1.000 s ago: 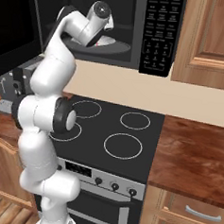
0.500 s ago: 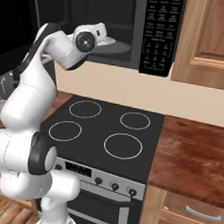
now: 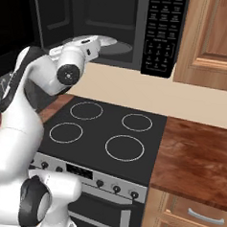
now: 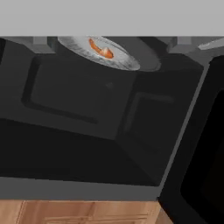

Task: Transport the shrimp from the fridge to the microwave and turn on the microwave.

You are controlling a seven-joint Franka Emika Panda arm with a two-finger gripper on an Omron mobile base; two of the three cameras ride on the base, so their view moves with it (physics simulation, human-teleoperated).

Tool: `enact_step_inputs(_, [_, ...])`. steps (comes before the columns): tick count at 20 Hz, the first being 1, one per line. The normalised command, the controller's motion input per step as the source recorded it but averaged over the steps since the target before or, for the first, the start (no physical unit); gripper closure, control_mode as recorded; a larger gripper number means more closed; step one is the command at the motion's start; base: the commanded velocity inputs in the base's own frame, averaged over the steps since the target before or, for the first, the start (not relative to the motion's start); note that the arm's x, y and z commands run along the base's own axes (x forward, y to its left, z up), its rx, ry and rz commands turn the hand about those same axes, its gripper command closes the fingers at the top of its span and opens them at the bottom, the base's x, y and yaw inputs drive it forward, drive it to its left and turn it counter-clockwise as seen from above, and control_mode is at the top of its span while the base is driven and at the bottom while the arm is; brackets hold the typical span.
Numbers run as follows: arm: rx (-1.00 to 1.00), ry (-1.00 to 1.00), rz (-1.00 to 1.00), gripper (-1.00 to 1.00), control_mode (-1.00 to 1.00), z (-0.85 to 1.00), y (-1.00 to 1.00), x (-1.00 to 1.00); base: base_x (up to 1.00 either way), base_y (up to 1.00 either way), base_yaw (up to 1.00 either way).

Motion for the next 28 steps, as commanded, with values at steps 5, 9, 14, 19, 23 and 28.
enact_step_inputs(5, [-0.13,0.01,0.0,-1.0,-1.0,0.0,0.0,-0.98,0.0,0.0,0.0])
enact_step_inputs(9, [-0.08,0.12,-0.01,-1.0,-1.0,0.02,0.0,-0.92,0.0,0.0,0.0])
enact_step_inputs(14, [-0.12,0.17,-0.07,-1.0,-1.0,0.0,0.0,-0.87,0.0,0.0,0.0])
enact_step_inputs(19, [-0.2,0.29,-0.05,-1.0,-1.0,0.0,0.0,-0.63,0.0,0.0,0.0])
enact_step_inputs(23, [-0.21,0.36,-0.04,-1.0,-1.0,0.0,0.0,-0.46,0.0,0.0,0.0])
enact_step_inputs(28, [-0.21,0.35,-0.02,-1.0,-1.0,-0.01,0.0,-0.51,0.0,0.0,0.0])
